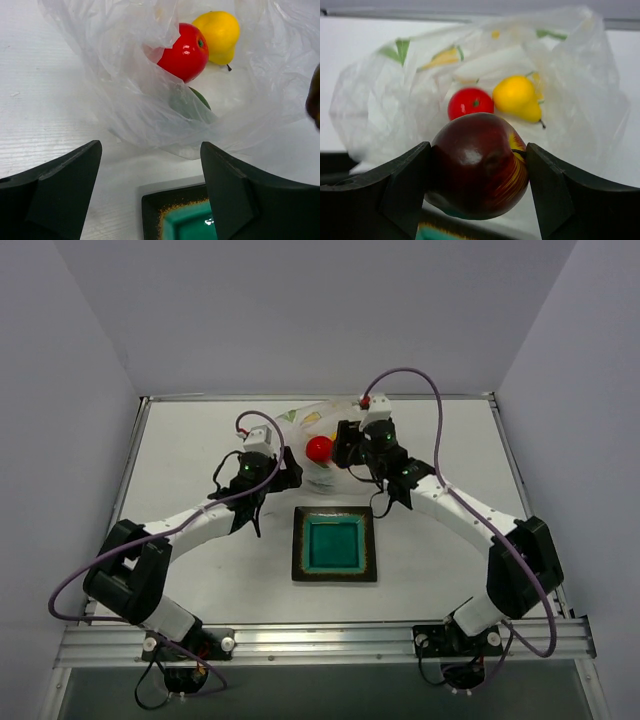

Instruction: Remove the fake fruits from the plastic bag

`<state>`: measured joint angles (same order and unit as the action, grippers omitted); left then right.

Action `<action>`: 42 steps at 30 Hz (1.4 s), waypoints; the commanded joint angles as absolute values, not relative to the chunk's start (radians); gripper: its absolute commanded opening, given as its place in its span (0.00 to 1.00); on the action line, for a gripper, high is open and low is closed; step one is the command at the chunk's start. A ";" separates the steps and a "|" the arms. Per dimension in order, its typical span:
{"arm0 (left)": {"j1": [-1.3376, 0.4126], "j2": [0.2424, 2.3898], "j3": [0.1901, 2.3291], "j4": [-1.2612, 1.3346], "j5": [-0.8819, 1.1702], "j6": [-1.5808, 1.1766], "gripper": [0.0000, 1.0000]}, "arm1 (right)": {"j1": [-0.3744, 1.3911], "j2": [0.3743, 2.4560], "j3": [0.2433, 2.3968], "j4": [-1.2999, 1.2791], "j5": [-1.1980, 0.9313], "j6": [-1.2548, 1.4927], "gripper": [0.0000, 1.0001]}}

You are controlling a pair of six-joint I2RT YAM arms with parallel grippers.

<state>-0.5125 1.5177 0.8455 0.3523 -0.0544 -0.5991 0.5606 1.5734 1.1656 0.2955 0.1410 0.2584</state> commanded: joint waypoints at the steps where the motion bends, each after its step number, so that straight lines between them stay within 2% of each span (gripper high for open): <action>1: -0.522 1.441 0.838 0.360 -0.087 -0.609 0.81 | 0.632 1.450 1.030 0.275 0.104 0.299 0.33; 6: -0.546 1.364 0.796 0.365 -0.127 -0.572 0.84 | 0.770 1.344 0.772 0.291 0.146 0.396 0.34; 8: -0.574 1.336 0.778 0.359 -0.173 -0.545 0.84 | 0.839 1.328 0.718 0.313 0.181 0.443 0.34; 12: -0.588 1.304 0.727 0.350 -0.225 -0.511 0.84 | 0.870 1.368 0.653 0.365 0.202 0.489 0.35; 13: -0.588 1.299 0.723 0.350 -0.236 -0.497 0.84 | 0.874 1.388 0.664 0.362 0.215 0.482 0.40; 15: -0.591 1.289 0.719 0.350 -0.259 -0.486 0.84 | 0.894 1.397 0.684 0.325 0.238 0.469 0.56; 16: -0.592 1.290 0.719 0.354 -0.262 -0.482 0.84 | 0.894 1.396 0.713 0.305 0.256 0.463 0.75; 19: -0.595 1.307 0.719 0.359 -0.258 -0.480 0.84 | 0.891 1.353 0.748 0.249 0.285 0.436 0.89; 21: -0.595 1.321 0.724 0.357 -0.252 -0.479 0.84 | 0.859 1.329 0.779 0.248 0.259 0.413 0.88; 24: -0.597 1.328 0.721 0.367 -0.259 -0.479 0.84 | 0.809 1.339 0.854 0.253 0.233 0.414 0.80; 25: -0.597 1.328 0.718 0.373 -0.261 -0.479 0.84 | 0.764 1.376 0.880 0.255 0.253 0.426 0.75; 29: -0.595 1.310 0.689 0.410 -0.271 -0.476 0.84 | 0.697 1.518 1.014 0.297 0.383 0.478 0.64; 33: -0.594 1.316 0.687 0.410 -0.282 -0.469 0.84 | 0.678 1.695 1.173 0.386 0.478 0.531 0.67; 38: -0.595 1.335 0.675 0.439 -0.282 -0.469 0.84 | 0.664 1.893 1.308 0.417 0.543 0.610 0.79; 42: -0.594 1.336 0.673 0.446 -0.278 -0.471 0.84 | 0.650 1.986 1.382 0.417 0.577 0.679 0.80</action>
